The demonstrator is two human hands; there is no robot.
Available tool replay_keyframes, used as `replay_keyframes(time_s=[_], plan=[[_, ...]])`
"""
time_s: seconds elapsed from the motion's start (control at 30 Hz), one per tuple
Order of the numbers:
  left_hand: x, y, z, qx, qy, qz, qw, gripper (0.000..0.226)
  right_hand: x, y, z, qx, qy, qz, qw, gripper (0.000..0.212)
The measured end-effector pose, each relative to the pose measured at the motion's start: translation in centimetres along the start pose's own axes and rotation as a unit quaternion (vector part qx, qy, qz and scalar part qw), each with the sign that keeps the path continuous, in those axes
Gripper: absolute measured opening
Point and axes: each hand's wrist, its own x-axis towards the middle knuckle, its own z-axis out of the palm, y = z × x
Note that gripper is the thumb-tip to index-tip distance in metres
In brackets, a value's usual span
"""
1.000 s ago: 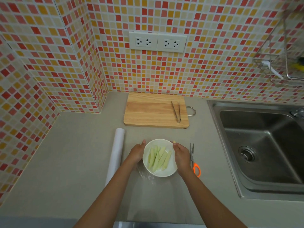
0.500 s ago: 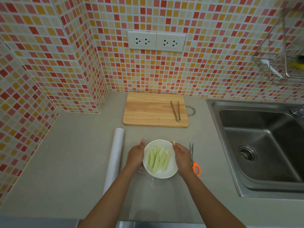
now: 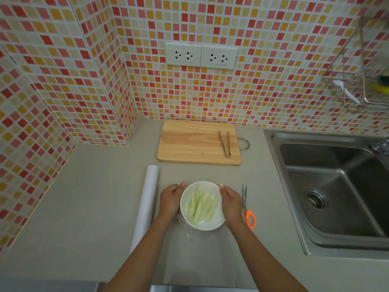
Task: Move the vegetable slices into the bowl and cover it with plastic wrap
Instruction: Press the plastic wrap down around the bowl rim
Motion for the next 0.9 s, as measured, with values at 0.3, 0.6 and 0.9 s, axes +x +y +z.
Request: replay_keyframes(time_s=[0.3, 0.6, 0.9], plan=[[-0.9, -0.4, 0.1, 0.109, 0.127, 0.196, 0.966, 0.023, -0.3, -0.4, 0.3, 0.009, 0.016, 0.015, 1.0, 0.038], [-3.5, -2.3, -1.2, 0.073, 0.043, 0.218, 0.972, 0.026, -1.0, -1.0, 0.5, 0.048, 0.028, 0.047, 0.997, 0.034], [-6.9, 0.8, 2.6, -0.152, 0.073, 0.084, 0.982, 0.045, 0.2, -3.8, -0.7, 0.056, -0.067, 0.051, 0.995, 0.03]])
